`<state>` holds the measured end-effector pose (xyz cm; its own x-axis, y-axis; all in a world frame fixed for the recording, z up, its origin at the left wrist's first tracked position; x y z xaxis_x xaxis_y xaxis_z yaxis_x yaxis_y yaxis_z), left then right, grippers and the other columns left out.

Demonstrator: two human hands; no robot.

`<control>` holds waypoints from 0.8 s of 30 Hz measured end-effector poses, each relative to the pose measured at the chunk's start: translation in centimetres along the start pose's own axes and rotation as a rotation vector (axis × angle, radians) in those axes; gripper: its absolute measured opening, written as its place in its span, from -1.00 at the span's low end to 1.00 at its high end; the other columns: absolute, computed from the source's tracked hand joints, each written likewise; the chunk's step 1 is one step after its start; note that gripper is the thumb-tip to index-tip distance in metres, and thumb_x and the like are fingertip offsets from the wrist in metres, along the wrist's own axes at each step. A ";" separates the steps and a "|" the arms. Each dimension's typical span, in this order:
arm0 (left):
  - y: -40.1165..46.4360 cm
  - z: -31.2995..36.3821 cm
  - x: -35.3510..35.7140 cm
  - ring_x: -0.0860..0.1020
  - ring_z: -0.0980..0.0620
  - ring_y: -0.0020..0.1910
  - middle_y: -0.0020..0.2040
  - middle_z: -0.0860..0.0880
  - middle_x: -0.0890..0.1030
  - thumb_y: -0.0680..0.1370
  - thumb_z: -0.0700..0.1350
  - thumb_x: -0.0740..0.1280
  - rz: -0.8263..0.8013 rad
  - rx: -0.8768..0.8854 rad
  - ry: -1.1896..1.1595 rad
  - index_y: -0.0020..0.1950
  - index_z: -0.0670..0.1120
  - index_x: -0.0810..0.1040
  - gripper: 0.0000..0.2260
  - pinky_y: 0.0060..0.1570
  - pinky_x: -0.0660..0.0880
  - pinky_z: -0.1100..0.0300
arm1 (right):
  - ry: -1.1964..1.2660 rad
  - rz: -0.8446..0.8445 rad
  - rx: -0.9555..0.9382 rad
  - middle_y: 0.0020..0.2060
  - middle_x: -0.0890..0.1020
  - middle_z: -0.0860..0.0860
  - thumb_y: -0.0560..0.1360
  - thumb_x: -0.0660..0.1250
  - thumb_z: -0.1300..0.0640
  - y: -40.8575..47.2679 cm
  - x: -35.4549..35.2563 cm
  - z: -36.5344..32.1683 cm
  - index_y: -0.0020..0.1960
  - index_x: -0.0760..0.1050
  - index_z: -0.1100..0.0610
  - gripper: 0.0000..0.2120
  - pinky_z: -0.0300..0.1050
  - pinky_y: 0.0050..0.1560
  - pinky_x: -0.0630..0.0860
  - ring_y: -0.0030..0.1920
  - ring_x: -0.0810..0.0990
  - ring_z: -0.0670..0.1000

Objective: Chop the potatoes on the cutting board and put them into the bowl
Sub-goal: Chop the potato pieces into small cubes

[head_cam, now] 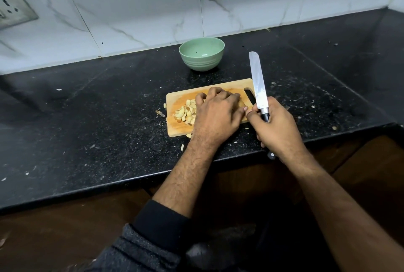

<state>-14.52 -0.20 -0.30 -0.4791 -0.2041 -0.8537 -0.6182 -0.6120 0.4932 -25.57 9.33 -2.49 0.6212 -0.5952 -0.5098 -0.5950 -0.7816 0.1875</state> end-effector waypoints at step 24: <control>0.0 -1.0 0.2 0.38 0.03 0.27 0.17 0.12 0.61 0.54 0.21 0.31 -0.027 -0.013 -0.067 0.24 0.08 0.62 -0.65 0.19 0.14 -0.03 | -0.552 -0.265 0.119 -0.20 0.58 0.05 0.69 0.03 -0.18 -3.6 -0.8 -1.5 -0.01 0.47 0.10 -0.59 0.01 -0.08 0.50 -0.12 0.59 0.12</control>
<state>-13.95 -1.02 -0.61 -0.5032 -0.1358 -0.8535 -0.6236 -0.6267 0.4674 -23.11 12.36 -1.48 0.4195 -0.1749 -0.8907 -0.5292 -0.8443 -0.0835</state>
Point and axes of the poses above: each hand's wrist, its own y-axis towards the middle knuckle, its own x-axis out of the palm, z = x × y, the point moved 8 cm from there along y, towards the middle knuckle
